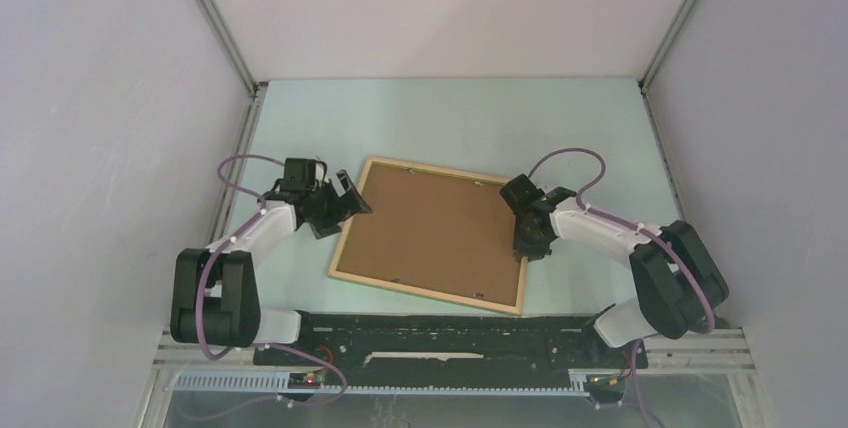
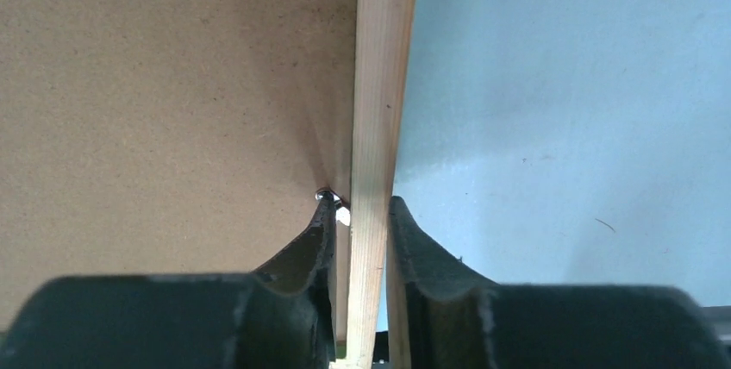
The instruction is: Put the photo into the frame
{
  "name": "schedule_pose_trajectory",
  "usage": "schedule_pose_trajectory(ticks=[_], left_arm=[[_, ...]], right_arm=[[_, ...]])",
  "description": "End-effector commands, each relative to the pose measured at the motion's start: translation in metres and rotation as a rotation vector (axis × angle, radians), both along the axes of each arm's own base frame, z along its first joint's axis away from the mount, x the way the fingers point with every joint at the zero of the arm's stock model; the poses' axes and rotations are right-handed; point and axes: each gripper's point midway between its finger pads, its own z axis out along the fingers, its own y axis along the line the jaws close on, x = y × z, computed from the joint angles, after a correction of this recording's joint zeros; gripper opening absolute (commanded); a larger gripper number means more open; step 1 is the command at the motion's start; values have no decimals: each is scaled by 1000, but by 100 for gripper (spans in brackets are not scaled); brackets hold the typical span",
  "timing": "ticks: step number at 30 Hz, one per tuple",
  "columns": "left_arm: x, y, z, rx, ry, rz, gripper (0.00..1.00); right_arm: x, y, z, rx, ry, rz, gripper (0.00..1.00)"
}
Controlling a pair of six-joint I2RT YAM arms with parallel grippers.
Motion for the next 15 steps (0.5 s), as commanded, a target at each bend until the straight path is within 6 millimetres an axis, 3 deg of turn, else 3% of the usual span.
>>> schedule_pose_trajectory(ticks=[1,5,10,15], left_arm=[[-2,-10,9,-59,-36,-23,100],[-2,-9,6,-50,-32,-21,100],[-3,-5,10,-23,-54,-29,100],[-2,10,22,88,-78,-14,100]], right_arm=[[2,2,4,23,-30,36,16],[10,2,7,26,-66,96,0],[17,10,17,69,-114,161,0],[22,13,27,101,-155,200,1]])
